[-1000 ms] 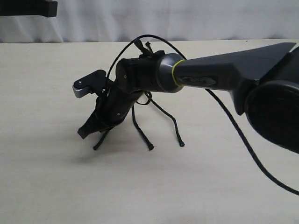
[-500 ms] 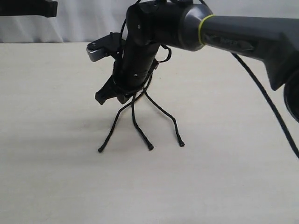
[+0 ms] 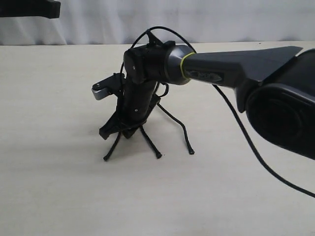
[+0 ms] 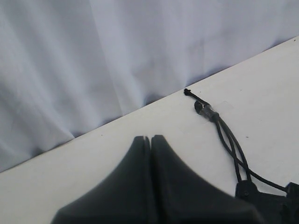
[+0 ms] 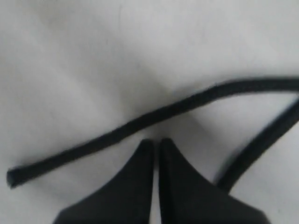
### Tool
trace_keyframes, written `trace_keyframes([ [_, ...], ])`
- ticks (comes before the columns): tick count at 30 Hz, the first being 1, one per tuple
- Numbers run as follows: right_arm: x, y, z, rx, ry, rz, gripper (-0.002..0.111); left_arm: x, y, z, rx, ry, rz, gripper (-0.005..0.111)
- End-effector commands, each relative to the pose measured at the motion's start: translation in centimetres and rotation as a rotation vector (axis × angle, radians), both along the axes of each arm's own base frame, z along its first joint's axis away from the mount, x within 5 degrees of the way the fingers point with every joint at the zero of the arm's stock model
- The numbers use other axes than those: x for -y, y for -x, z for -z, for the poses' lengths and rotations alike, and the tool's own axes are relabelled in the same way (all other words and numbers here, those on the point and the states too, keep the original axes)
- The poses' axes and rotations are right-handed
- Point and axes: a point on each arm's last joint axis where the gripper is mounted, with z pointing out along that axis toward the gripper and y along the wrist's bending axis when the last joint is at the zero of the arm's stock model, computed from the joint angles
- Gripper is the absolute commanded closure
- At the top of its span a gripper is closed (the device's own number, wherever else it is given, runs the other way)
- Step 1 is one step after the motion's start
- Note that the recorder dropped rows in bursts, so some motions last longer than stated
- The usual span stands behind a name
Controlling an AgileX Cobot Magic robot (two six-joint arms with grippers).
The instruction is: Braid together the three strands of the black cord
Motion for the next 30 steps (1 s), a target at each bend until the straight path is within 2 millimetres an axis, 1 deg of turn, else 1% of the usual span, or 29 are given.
trace_keyframes([
  [1,-0.9,-1.4,0.7,0.133,-0.091,0.018,0.104,0.0,0.1,0.0,0.006,0.017,-0.005,0.107],
  [3,-1.3,-2.0,0.4,0.198,-0.136,0.027,0.104,0.0,0.1,0.0,0.006,0.017,-0.005,0.107],
  [5,-1.5,-2.3,-0.1,0.224,-0.155,0.030,0.104,0.0,0.1,0.0,0.006,0.017,-0.005,0.107],
  [8,-1.5,-2.1,-1.3,0.176,-0.126,0.016,0.104,0.0,0.1,0.0,0.006,0.017,-0.005,0.107],
  [11,-1.0,-1.5,-3.6,0.119,-0.072,-0.011,0.104,0.0,0.0,-0.1,0.009,0.017,-0.004,0.107],
  [13,-0.3,-1.3,-5.5,0.129,-0.023,-0.018,0.104,0.0,0.0,-0.1,0.009,0.017,-0.004,0.107],
  [14,0.5,-1.2,-7.1,0.156,0.029,0.026,0.104,0.0,0.0,0.0,0.007,0.017,-0.005,0.107],
  [15,1.0,-1.1,-7.7,0.162,0.061,0.062,0.103,0.0,0.0,0.0,0.007,0.017,-0.005,0.107],
  [16,1.8,-1.0,-8.3,0.152,0.119,0.103,0.099,0.0,0.0,0.0,0.007,0.017,-0.005,0.107],
  [17,2.0,-0.9,-8.2,0.142,0.145,0.102,0.096,0.0,0.0,0.0,0.007,0.017,-0.005,0.107],
  [18,2.2,-0.6,-7.4,0.113,0.172,0.100,0.090,0.0,0.0,0.0,0.007,0.017,-0.005,0.107],
  [19,2.2,-0.5,-6.7,0.094,0.181,0.099,0.087,0.0,0.0,0.0,0.007,0.017,-0.005,0.107],
  [20,2.4,-0.3,-5.2,0.064,0.204,0.095,0.080,0.0,0.0,0.0,0.007,0.017,-0.005,0.107],
  [21,2.4,-0.2,-4.3,0.046,0.217,0.093,0.075,0.0,0.0,0.0,0.007,0.017,-0.005,0.107],
  [22,2.5,0.0,-3.0,0.015,0.231,0.093,0.066,0.0,0.0,0.0,0.007,0.017,-0.005,0.107],
  [23,2.3,0.0,-2.2,0.002,0.225,0.087,0.060,0.0,0.0,0.0,0.007,0.017,-0.005,0.107],
  [24,2.1,0.0,-1.9,-0.004,0.209,0.089,0.057,0.0,0.0,0.0,0.007,0.017,-0.005,0.107],
  [26,1.7,0.2,-1.0,-0.038,0.178,0.049,0.056,0.0,0.0,0.0,0.007,0.017,-0.005,0.107],
  [28,1.4,0.4,-0.2,-0.077,0.160,0.011,0.061,0.0,0.0,0.0,0.007,0.017,-0.005,0.107],
  [30,1.7,0.5,-0.1,-0.080,0.192,-0.018,0.078,0.0,0.0,0.0,0.007,0.017,-0.005,0.107],
])
